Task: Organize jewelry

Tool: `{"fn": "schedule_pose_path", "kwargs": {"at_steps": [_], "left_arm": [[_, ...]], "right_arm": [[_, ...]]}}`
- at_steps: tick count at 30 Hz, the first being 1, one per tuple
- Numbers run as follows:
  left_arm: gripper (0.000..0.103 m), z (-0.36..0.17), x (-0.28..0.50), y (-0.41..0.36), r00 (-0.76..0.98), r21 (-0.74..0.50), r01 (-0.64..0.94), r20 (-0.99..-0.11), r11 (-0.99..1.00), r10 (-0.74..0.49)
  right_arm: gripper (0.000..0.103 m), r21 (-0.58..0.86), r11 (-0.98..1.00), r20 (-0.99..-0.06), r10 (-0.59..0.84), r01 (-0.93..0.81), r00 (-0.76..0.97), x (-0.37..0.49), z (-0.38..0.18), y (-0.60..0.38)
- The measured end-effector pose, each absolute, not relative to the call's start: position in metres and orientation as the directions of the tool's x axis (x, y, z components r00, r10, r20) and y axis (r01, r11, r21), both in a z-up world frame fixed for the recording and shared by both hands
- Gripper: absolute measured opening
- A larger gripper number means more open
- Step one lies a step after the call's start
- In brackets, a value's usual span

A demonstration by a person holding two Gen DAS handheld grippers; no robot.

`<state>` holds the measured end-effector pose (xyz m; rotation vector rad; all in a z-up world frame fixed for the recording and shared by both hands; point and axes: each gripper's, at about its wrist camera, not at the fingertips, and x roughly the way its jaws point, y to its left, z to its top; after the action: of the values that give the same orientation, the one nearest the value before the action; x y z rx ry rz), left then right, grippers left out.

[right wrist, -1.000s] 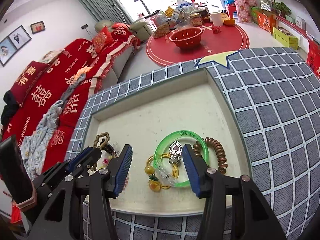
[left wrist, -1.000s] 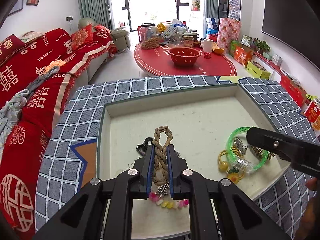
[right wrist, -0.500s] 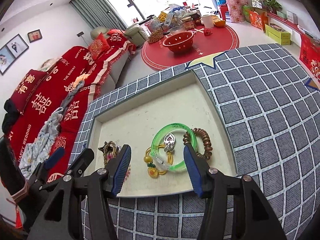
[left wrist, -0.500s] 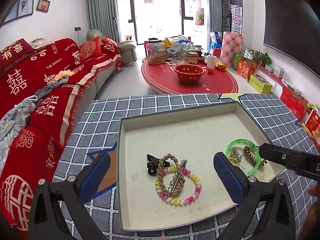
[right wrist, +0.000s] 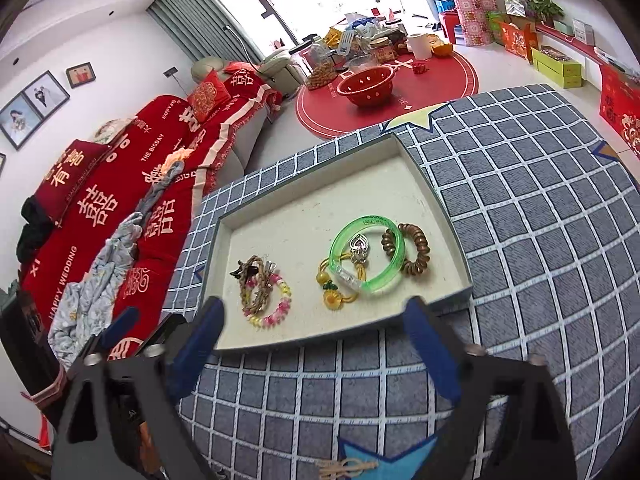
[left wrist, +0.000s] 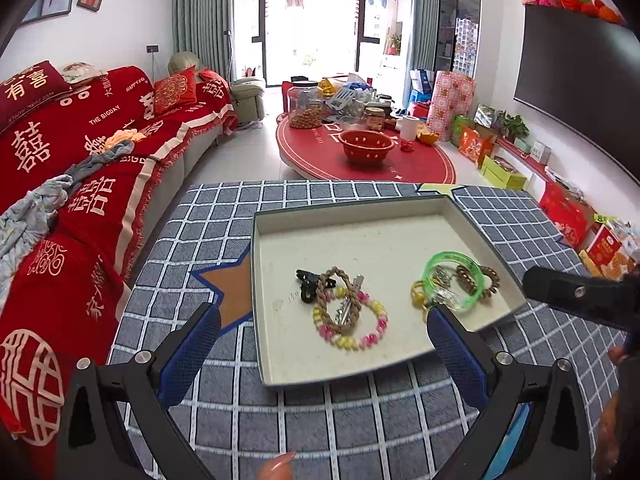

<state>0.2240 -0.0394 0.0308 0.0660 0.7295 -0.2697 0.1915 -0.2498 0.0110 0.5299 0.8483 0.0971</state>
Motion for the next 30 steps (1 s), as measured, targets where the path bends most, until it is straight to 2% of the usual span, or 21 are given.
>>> {"fn": "schedule_pose_path", "kwargs": {"at_steps": [7,15,21,30], "left_arm": [[0.103,0.034,0.178,-0.028,0.713,0.018,0.28,-0.674,0.96,-0.195],[0.103,0.024,0.135,-0.006,0.691,0.007,0.268,-0.698,0.963,-0.187],[0.103,0.007,0.102,-0.002,0.647,-0.015,0.314,-0.728,0.949,-0.226],[0.103,-0.028,0.074,-0.01,0.587,-0.014,0.324,-0.781,0.946,-0.213]], "right_arm": [[0.103,0.44,0.89,-0.663,0.232,0.12,0.712,0.146,0.032,-0.242],[0.103,0.438,0.891,-0.65,0.224,0.118,0.726,0.097,0.042,-0.238],[0.103,0.439,0.89,-0.703,0.255,0.124,0.664,0.069,0.028,-0.233],[0.103,0.381,0.9,-0.806,0.209,0.214,0.554,0.044,-0.022,-0.228]]}}
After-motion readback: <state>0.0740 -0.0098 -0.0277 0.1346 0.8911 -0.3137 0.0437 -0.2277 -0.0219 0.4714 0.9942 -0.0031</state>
